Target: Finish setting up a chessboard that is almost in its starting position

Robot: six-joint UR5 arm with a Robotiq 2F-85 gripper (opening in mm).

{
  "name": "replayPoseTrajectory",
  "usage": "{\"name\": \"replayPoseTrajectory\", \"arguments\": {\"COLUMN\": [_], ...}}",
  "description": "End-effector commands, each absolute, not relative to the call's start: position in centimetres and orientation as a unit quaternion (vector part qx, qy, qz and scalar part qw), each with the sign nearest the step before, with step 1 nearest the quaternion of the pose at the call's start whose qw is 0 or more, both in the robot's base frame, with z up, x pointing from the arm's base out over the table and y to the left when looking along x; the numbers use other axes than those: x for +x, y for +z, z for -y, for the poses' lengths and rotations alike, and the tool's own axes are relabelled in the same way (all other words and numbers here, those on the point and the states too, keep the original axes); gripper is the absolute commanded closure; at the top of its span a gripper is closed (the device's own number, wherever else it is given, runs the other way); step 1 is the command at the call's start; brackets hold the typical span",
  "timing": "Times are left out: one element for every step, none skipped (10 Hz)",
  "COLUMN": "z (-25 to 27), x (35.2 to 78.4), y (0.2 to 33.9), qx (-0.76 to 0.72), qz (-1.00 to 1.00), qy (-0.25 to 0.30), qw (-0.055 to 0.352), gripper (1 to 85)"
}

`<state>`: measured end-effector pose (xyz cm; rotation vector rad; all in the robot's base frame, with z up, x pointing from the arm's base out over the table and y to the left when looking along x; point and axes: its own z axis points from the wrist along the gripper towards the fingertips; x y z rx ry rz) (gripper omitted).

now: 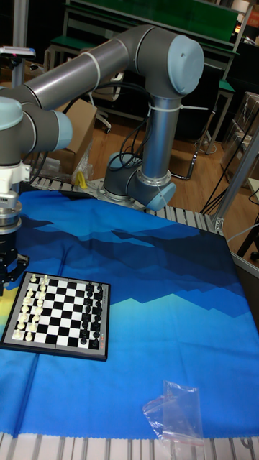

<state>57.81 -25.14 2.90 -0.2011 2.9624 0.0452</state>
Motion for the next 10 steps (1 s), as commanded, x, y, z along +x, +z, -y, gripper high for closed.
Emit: {"name": "replayPoseTrajectory", "arguments": {"z": [25.22, 25.21, 25.24, 25.21, 25.18, 25.15, 25.2, 25.28, 25.31, 25.4], "x": [58.1, 58.12, 58.12, 57.9, 57.86, 57.74, 57.4, 57.3, 57.26, 57.26], "y": [2.62, 2.54, 2.47, 2.39, 2.31, 2.26, 2.16, 2.04, 1.95, 1.93], "qx": [-0.069, -0.07, -0.071, -0.074, -0.076, -0.077, -0.079, -0.08, -0.08, -0.081], "qz": [-0.993, -0.993, -0.993, -0.993, -0.993, -0.993, -0.993, -0.993, -0.994, -0.994], "qy": [0.019, 0.02, 0.019, 0.02, 0.021, 0.022, 0.021, 0.021, 0.021, 0.019], "qw": [0.094, 0.095, 0.095, 0.091, 0.09, 0.088, 0.081, 0.078, 0.078, 0.078], "gripper": [56.7, 56.7, 56.7, 56.7, 56.7, 56.7, 56.7, 56.7, 56.7, 56.7]}}
